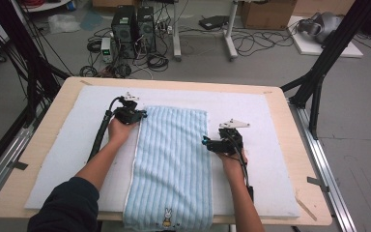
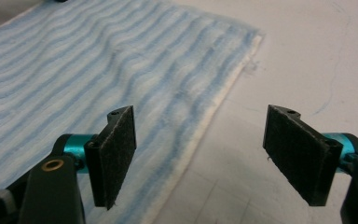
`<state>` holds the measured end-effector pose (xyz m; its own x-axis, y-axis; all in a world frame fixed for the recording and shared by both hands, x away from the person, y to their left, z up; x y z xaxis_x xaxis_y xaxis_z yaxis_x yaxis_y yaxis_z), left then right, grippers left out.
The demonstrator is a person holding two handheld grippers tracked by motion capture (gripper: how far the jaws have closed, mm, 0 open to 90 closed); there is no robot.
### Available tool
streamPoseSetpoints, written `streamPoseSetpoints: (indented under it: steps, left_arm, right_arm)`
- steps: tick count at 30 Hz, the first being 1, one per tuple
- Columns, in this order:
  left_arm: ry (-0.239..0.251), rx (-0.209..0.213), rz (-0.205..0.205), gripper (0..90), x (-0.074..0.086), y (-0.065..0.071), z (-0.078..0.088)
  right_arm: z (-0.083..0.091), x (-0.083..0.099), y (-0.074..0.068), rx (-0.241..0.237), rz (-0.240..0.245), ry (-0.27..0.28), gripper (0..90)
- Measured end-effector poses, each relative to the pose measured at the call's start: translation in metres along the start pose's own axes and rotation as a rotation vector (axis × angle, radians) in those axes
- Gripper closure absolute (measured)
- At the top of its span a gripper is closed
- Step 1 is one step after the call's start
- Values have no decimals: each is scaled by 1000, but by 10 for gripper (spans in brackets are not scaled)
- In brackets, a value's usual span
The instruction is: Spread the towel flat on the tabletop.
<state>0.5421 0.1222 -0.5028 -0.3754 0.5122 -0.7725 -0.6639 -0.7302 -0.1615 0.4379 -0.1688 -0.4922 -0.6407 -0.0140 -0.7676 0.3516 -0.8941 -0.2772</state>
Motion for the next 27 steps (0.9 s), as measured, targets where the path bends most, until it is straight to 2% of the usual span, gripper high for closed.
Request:
streamPoseSetpoints:
  steps: [1, 3, 4, 6, 7, 8, 10, 12, 15, 17, 18, 19, 20, 21, 24, 25, 26, 27]
  left_arm:
    - [7, -2, 19, 847, -1, -1, 1]
    - [25, -7, 67, 664, -3, -3, 1]
    - [30, -5, 70, 596, -3, -3, 2]
    - [24, -12, 68, 535, -2, -5, 2]
    - [28, -10, 83, 510, -2, -5, 3]
    - [26, -10, 87, 507, -2, -7, 3]
    - [25, -8, 100, 504, -1, -7, 2]
    - [8, 11, 97, 527, 3, -5, 0]
    - [2, 2, 70, 568, 3, -4, 0]
    - [2, 15, 66, 675, 3, -2, 0]
    - [2, 40, 51, 746, 3, 0, 1]
    - [4, 45, 49, 878, 2, 2, 0]
    - [-7, 32, 37, 883, 2, 3, 0]
    - [-5, 22, 46, 887, 1, 3, -1]
    - [13, -9, 96, 888, -1, -3, -1]
    - [27, -12, 123, 888, -3, -5, -2]
    - [36, -22, 135, 888, -4, -6, -2]
    - [39, -35, 134, 888, -5, -7, -2]
  right_arm:
    - [-1, -1, 2, 6, -6, -1, 261]
    - [-3, -6, 7, 19, -15, 5, 275]
    - [-5, -9, 9, 29, -26, 5, 288]
    - [-9, -16, 15, 40, -28, 10, 356]
    - [-14, -21, 18, 42, -37, 2, 393]
    - [-18, -25, 20, 47, -37, -11, 419]
    - [-28, -31, 22, 34, -55, -22, 537]
    - [-36, -37, 22, 23, -83, -17, 589]
    - [-56, -39, 24, 51, -78, -67, 591]
    - [-66, -40, 21, 58, -61, -90, 610]
    - [-69, -40, 20, 60, -41, -95, 646]
    - [-72, -42, 20, 77, -19, -98, 733]
    - [-74, -43, 19, 74, -15, -104, 838]
    - [-76, -45, 19, 78, 6, -109, 865]
    - [-82, -54, 23, 149, 42, -109, 874]
    - [-83, -56, 24, 164, 47, -108, 874]
    - [-85, -60, 26, 175, 39, -104, 874]
    - [-85, -65, 25, 185, 40, -78, 874]
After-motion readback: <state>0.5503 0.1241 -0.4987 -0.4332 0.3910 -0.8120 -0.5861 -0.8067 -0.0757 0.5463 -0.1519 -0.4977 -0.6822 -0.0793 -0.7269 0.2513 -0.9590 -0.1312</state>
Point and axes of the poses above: each handheld gripper's, and its own axes: z roughly backward along the jaws, x roughly out of its underside, y roughly to its right, the point moved 9 cm from there along -z, roughly forward along the jaws, and after that the axes turned 15 degrees about -z, right-handed, at the moved point
